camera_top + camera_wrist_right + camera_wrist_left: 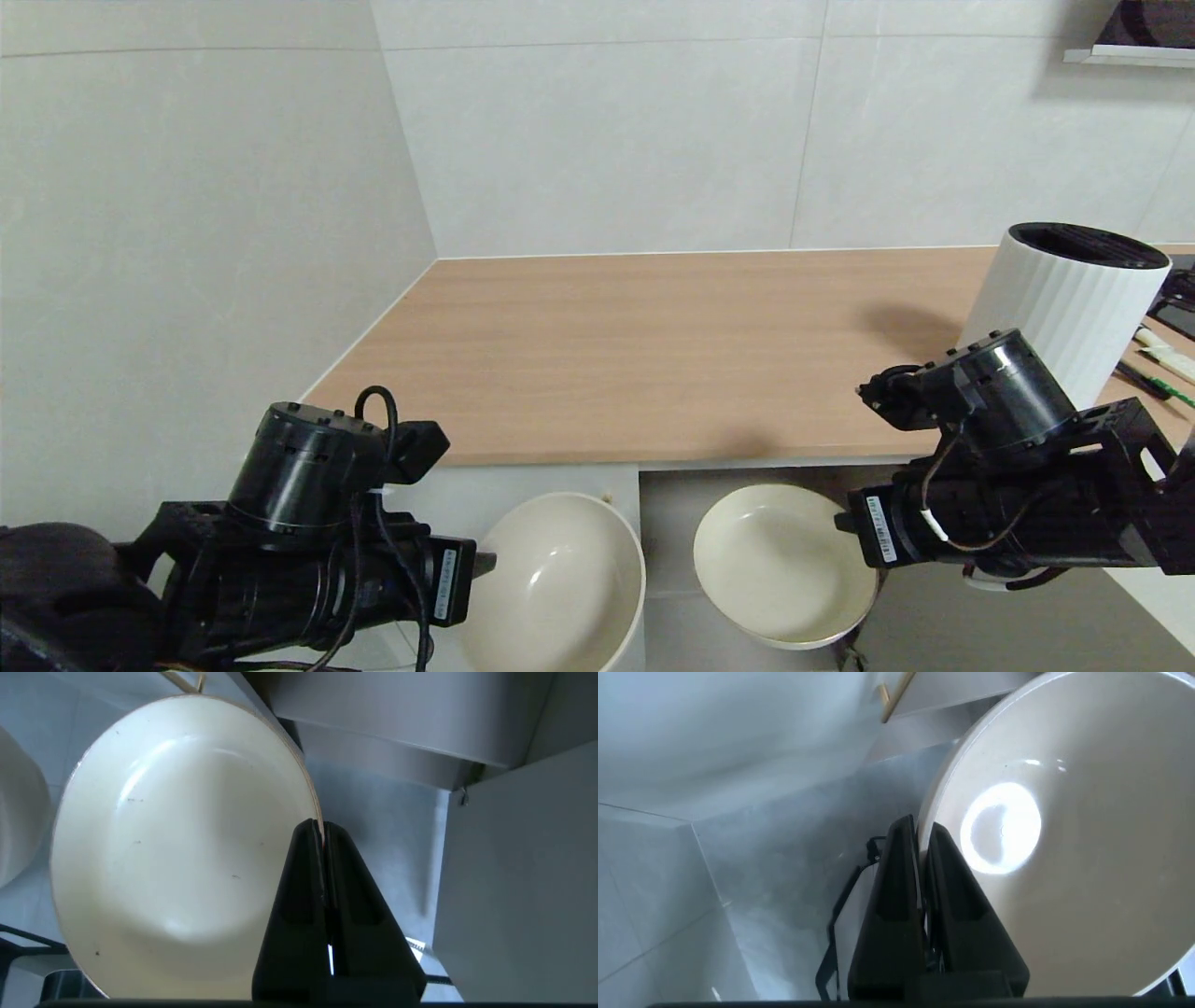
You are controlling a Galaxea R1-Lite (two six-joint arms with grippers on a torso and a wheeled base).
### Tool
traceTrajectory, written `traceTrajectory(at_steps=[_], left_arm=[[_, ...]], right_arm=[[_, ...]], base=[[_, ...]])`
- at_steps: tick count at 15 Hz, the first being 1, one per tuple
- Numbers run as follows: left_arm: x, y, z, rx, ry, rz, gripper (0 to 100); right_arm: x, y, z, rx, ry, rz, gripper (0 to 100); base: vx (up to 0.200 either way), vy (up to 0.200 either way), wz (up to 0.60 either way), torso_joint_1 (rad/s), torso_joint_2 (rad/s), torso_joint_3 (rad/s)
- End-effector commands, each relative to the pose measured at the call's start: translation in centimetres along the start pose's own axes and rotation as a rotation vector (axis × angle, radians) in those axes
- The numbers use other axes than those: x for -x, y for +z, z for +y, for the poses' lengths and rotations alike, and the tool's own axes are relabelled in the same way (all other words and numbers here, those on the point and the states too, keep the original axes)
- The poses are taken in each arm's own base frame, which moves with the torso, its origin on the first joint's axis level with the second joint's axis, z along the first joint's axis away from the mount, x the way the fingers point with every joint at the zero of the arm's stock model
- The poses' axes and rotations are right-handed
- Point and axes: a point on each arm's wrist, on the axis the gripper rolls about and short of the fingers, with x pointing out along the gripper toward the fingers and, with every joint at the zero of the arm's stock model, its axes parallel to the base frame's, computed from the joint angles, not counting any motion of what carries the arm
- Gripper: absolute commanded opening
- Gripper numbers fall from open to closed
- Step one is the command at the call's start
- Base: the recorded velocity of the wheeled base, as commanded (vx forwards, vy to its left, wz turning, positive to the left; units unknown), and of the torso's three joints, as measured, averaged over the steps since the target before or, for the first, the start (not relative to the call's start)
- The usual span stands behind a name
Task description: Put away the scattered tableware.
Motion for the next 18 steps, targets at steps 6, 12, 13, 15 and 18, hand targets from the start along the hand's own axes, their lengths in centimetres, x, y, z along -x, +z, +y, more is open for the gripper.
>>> traceTrajectory(at_steps=[6,12,13,15,18], left_arm=[[-0.4,0.0,0.0,0.001,0.005,0.01,0],[-0.5,-0.1,0.1,0.001,0.006,0.013,0],[-0.5,-0.1,0.1,0.001,0.007,0.012,0],[-0.5,0.0,0.1,0.002,0.008,0.012,0],[-0.5,-0.1,0.1,0.003,0.009,0.013,0]], right_arm=[[-0.7,-0.2,0.0,0.003,-0.007,0.023,0],[-1.3,-0.3,0.0,0.004,-0.014,0.038,0],[-1.3,-0.3,0.0,0.004,-0.015,0.04,0],[-1.6,-0.4,0.0,0.005,-0.018,0.048,0],[-1.8,-0.5,0.0,0.004,-0.022,0.055,0]], base=[[0.0,0.0,0.0,-0.117,0.26,0.157],[0.0,0.0,0.0,-0.186,0.48,0.278],[0.0,0.0,0.0,-0.163,0.47,0.286],[0.0,0.0,0.0,-0.171,0.46,0.295],[0.0,0.0,0.0,-0.157,0.46,0.302]])
